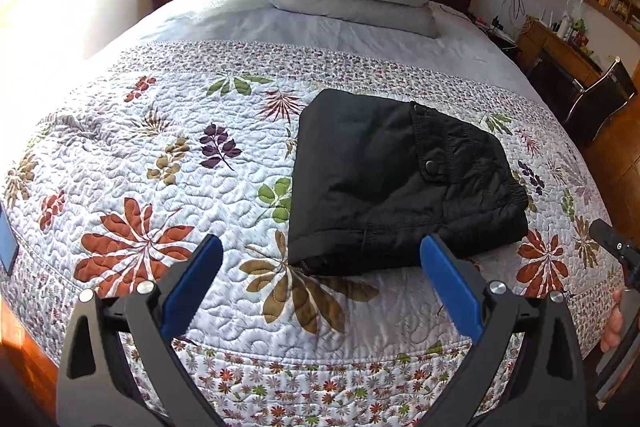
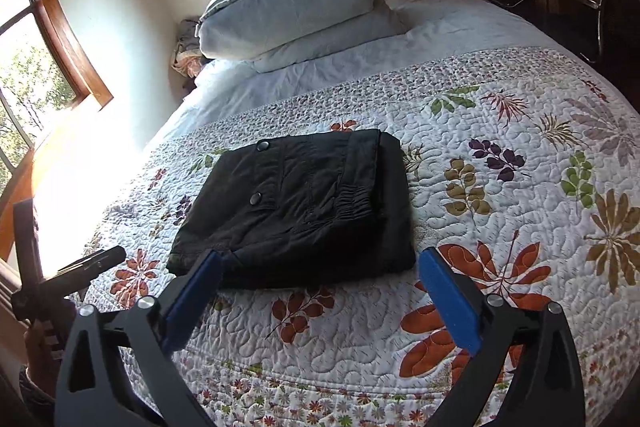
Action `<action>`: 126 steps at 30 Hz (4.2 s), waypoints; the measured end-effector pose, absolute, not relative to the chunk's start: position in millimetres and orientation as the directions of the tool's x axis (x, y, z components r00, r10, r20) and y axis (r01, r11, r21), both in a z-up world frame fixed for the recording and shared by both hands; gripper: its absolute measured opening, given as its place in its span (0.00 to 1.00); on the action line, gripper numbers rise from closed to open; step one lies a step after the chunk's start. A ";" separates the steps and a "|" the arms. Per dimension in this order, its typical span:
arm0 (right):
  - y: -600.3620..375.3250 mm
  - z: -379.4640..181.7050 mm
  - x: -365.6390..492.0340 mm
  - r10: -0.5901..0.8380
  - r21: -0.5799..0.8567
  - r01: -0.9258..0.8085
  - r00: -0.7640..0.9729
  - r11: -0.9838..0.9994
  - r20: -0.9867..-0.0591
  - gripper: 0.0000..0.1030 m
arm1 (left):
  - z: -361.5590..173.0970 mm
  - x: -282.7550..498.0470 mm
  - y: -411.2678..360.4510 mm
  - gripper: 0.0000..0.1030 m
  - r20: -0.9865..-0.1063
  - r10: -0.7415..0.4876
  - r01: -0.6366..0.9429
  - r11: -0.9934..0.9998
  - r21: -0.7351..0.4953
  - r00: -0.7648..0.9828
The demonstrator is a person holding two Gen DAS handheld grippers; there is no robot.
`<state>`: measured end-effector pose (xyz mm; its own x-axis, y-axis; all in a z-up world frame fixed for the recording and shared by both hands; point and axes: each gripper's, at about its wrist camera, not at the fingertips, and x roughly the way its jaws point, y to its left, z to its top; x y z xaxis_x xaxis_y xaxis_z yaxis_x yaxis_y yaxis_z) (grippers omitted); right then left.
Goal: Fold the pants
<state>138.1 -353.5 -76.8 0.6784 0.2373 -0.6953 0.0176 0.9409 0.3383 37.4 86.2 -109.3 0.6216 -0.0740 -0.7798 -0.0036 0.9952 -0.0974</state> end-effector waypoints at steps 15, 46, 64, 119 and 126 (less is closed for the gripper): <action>-310.5 -58.2 126.9 0.137 0.218 0.050 0.634 0.975 -0.761 0.97 | -65.5 1.7 72.7 0.97 -0.724 -0.018 0.039 0.999 0.012 0.689; -273.4 -39.2 105.0 -0.019 0.043 0.090 0.596 0.995 -0.803 0.97 | -64.2 -14.4 68.2 0.97 -0.739 -0.029 0.050 0.999 0.006 0.673; -270.2 -31.5 100.5 -0.030 0.020 0.078 0.589 0.997 -0.807 0.97 | -74.2 -17.0 78.0 0.97 -0.742 -0.003 0.029 0.999 0.021 0.670; -270.6 -46.8 103.7 -0.027 0.023 0.081 0.563 0.996 -0.826 0.97 | -77.8 -10.6 77.4 0.97 -0.747 -0.051 0.062 0.998 -0.013 0.663; -270.8 -46.5 103.2 -0.025 0.025 0.080 0.563 0.997 -0.826 0.97 | -77.7 -10.2 77.5 0.97 -0.747 -0.051 0.063 0.998 -0.013 0.663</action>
